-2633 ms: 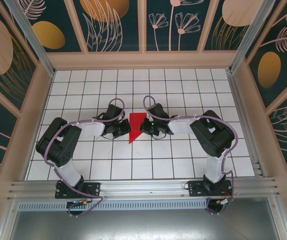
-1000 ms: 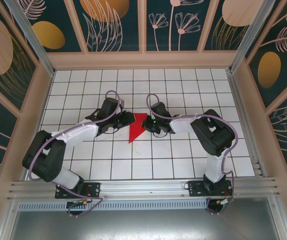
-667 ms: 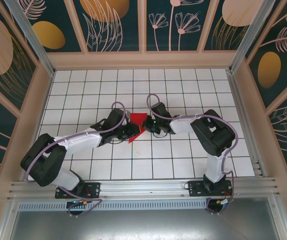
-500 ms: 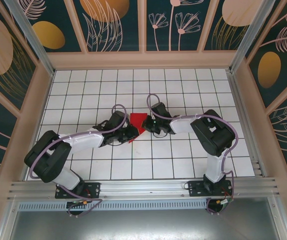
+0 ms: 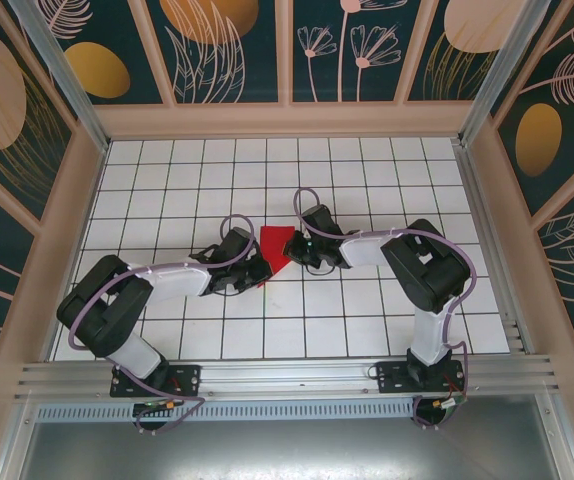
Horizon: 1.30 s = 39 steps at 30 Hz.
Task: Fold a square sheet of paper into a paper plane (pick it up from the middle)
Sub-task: Third fold the triangle at the center of the table.
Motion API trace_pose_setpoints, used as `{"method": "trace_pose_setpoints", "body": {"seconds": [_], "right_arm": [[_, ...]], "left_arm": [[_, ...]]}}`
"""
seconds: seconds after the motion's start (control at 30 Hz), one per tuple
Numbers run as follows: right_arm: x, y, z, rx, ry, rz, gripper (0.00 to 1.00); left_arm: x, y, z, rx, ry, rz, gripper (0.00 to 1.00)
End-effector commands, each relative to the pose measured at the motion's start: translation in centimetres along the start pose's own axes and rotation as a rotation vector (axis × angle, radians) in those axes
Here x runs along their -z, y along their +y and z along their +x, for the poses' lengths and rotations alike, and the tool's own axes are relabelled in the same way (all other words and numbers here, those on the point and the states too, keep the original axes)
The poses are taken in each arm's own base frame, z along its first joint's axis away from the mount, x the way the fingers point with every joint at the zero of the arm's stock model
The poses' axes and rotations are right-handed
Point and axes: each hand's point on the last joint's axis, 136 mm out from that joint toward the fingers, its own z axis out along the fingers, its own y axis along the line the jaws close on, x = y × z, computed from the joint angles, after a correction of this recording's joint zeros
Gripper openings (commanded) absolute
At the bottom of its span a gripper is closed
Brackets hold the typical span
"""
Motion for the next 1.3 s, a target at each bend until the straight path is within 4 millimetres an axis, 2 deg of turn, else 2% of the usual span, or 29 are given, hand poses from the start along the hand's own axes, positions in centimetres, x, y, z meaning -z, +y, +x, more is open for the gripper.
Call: {"method": "trace_pose_setpoints", "body": {"seconds": [0.0, 0.7, 0.8, 1.03, 1.13, 1.27], "right_arm": [[-0.4, -3.2, 1.7, -0.038, 0.053, 0.091, 0.00], [-0.2, -3.9, 1.8, -0.044, 0.052, 0.111, 0.00], [0.2, -2.8, 1.3, -0.024, 0.044, 0.076, 0.00], [2.7, 3.4, 0.0, 0.164, 0.016, -0.110, 0.00], [2.7, 3.9, 0.4, 0.197, 0.013, -0.121, 0.00], [1.6, 3.6, 1.3, 0.173, 0.038, -0.108, 0.00]], "left_arm": [[-0.4, 1.4, 0.0, 0.017, -0.013, -0.050, 0.14], [-1.0, 3.0, 0.3, 0.006, -0.009, -0.108, 0.11], [-1.1, 3.2, 0.6, 0.008, 0.006, -0.112, 0.10], [-1.5, 3.9, 1.5, -0.013, 0.053, -0.134, 0.06], [-1.6, 4.2, 1.6, -0.033, 0.067, -0.158, 0.06], [-1.6, 4.4, 1.6, -0.052, 0.073, -0.173, 0.05]]}}
